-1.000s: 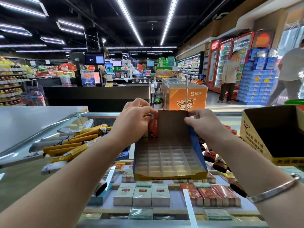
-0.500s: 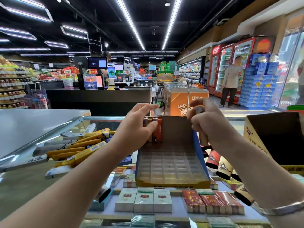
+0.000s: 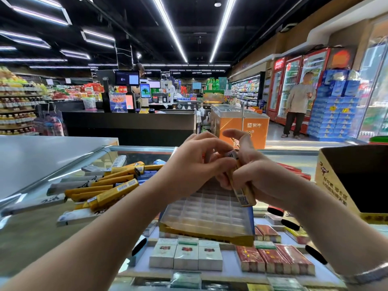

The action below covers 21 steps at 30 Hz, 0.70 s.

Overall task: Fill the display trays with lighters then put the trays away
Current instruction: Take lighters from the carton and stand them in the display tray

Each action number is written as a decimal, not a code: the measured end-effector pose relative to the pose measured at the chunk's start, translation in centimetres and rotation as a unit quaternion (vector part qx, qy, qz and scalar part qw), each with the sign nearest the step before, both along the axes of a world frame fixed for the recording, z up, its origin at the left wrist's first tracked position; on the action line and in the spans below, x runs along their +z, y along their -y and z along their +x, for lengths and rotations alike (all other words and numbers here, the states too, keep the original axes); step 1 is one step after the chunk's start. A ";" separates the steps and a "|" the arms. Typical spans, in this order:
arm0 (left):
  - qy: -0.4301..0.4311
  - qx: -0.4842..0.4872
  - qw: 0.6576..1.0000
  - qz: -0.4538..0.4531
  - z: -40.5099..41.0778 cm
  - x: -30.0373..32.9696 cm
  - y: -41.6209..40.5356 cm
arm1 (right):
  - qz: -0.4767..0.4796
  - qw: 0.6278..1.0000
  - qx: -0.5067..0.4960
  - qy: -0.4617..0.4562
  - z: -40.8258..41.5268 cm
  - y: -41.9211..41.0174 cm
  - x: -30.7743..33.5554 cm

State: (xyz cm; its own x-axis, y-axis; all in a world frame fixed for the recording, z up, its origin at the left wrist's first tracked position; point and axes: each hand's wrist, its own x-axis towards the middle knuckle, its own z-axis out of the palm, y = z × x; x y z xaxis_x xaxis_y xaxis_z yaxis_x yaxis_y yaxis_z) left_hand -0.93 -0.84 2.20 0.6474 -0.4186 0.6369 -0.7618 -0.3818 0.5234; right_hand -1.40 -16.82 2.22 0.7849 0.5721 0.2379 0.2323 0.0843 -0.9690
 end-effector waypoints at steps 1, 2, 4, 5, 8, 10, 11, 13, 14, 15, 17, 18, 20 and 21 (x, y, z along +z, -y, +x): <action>-0.011 -0.003 1.000 -0.001 0.0 0.0 -0.1 | 0.001 1.000 -0.012 0.007 0.1 -0.1 0.0; -0.024 -0.011 1.000 -0.007 0.0 0.1 -0.1 | 0.001 0.999 -0.026 0.019 0.3 -0.1 0.0; -0.072 -0.051 0.995 -0.054 -0.1 0.1 -0.2 | 0.000 0.998 -0.055 0.034 0.6 -0.1 0.1; -0.084 -0.057 0.992 -0.081 0.1 0.2 -0.3 | -0.001 0.997 -0.069 0.038 0.7 0.0 0.2; -0.074 -0.014 0.989 -0.128 0.7 0.4 -0.9 | -0.011 0.995 -0.090 0.049 0.8 0.2 0.2; -0.084 -0.001 0.988 -0.126 0.9 0.5 -1.3 | -0.004 0.996 -0.080 0.049 0.7 0.1 0.1; -0.098 -0.006 0.987 -0.126 1.0 0.5 -1.5 | 0.009 0.997 -0.072 0.039 0.6 0.1 0.0; -0.155 -0.045 0.977 -0.142 0.9 0.7 -1.8 | 0.051 0.997 -0.061 0.009 0.7 0.1 0.1; -0.187 -0.069 0.969 -0.148 0.9 0.9 -1.9 | 0.075 0.995 -0.059 -0.004 0.7 0.2 0.2; -0.218 -0.093 0.959 -0.153 0.9 1.0 -2.2 | 0.096 0.993 -0.060 -0.015 0.7 0.4 0.3; -0.233 -0.117 0.953 -0.154 0.9 1.1 -2.5 | 0.118 0.990 -0.070 -0.026 0.8 0.5 0.4; -0.224 -0.116 0.955 -0.154 0.9 1.1 -2.5 | 0.118 0.990 -0.076 -0.026 0.9 0.6 0.3; -0.184 -0.079 0.968 -0.149 1.0 1.1 -2.4 | 0.110 0.989 -0.098 -0.013 1.1 0.6 0.2; -0.152 -0.047 0.977 -0.142 1.1 1.1 -2.4 | 0.104 0.987 -0.119 0.000 1.2 0.5 0.1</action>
